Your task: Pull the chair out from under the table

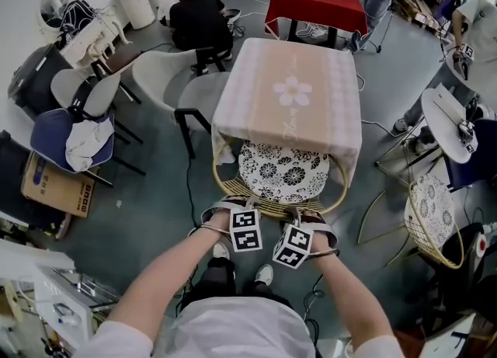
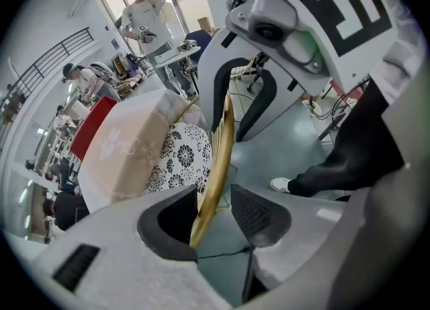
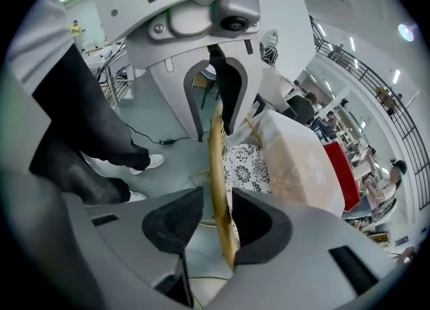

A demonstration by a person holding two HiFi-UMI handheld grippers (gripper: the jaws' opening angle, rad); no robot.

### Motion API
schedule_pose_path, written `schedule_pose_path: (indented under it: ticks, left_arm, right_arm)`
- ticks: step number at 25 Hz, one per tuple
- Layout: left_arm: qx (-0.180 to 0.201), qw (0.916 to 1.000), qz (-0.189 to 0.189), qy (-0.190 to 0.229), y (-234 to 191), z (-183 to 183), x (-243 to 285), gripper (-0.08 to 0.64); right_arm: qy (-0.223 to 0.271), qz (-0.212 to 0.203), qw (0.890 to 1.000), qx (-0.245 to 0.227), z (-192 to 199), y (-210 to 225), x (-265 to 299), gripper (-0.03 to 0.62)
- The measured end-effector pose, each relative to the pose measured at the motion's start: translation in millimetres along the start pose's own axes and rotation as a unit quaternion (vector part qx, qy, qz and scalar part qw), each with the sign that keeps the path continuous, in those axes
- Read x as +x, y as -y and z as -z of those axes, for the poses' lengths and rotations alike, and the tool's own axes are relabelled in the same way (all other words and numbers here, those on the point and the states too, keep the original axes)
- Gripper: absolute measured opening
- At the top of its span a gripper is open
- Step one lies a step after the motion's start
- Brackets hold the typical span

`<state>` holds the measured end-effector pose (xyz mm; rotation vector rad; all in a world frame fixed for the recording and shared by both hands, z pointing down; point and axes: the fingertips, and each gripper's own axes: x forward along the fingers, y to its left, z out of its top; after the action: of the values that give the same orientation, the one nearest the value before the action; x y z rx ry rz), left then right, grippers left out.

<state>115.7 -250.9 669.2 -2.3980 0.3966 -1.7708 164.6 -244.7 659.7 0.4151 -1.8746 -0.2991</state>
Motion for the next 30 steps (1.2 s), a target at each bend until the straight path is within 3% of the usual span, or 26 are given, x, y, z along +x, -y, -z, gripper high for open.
schedule_pose_path:
  ticks: [7,9,18,30]
  left_arm:
    - [0.018,0.9995,-0.017,-0.020,-6,8,14,0.147]
    - [0.019,0.9994,-0.022,-0.019,-9,9,15,0.092]
    - [0.020,0.9996,0.006,-0.021,-7,9,14,0.084]
    - [0.033,0.9991,-0.001,-0.028,-5,9,13,0.077]
  right_arm:
    - [-0.019,-0.002,1.000,-0.017,9,5,17,0.089]
    - [-0.020,-0.005,1.000,-0.019,9,3,18,0.076]
    - [-0.034,-0.008,0.999,-0.037,10,1,21,0.061]
    - [-0.049,-0.011,0.998,-0.034,10,-2,20,0.055]
